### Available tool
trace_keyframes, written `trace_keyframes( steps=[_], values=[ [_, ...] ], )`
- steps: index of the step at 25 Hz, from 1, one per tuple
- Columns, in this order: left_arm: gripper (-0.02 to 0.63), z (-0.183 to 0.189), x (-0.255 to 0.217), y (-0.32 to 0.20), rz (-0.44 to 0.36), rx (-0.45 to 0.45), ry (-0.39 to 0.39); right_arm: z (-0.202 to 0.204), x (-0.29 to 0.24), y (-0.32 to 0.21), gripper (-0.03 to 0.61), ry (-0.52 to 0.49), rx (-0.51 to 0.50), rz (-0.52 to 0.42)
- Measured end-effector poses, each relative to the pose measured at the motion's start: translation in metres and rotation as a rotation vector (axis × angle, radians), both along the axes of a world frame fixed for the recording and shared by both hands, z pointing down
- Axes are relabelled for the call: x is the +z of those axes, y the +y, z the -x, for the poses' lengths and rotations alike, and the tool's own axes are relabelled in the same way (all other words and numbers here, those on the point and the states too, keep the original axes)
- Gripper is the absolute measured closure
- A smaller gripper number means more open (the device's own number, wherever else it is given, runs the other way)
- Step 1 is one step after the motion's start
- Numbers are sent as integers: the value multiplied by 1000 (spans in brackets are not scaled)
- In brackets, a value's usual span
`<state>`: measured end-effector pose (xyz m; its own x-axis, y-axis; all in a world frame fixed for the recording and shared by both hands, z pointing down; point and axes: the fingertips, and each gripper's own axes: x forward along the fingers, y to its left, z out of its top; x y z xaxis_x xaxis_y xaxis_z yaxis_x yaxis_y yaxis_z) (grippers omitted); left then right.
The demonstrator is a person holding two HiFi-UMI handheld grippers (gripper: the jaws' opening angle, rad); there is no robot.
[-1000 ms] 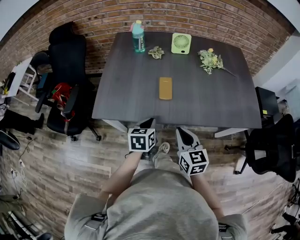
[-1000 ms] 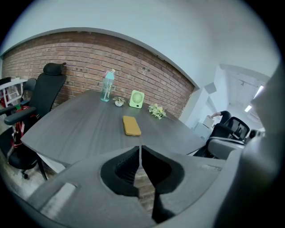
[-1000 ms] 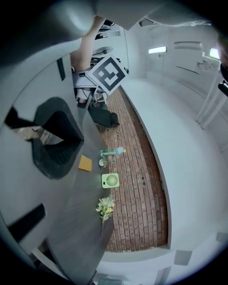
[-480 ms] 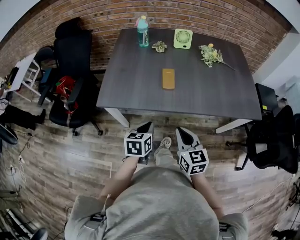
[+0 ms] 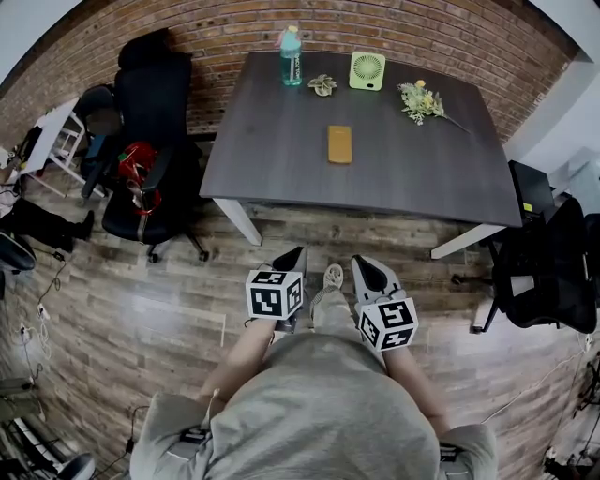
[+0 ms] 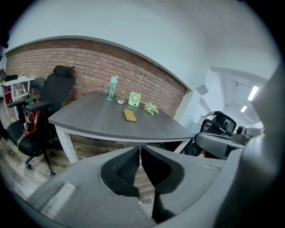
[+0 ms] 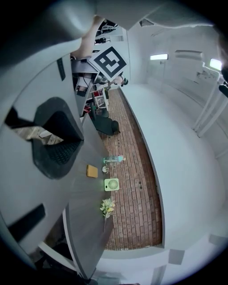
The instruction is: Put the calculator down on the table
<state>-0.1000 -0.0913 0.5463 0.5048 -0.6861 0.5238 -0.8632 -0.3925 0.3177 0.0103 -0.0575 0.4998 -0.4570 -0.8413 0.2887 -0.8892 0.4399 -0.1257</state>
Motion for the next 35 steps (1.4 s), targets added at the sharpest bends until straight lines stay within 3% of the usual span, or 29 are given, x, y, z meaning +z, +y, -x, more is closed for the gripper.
trace_keyframes(
  steps=[10, 35],
  values=[
    [586, 1, -1, 36, -10, 4, 23, 4, -1, 34, 577, -5, 6, -17],
    [586, -8, -7, 43, -21, 10, 34, 4, -2, 42, 577, -12, -20, -25]
  ],
)
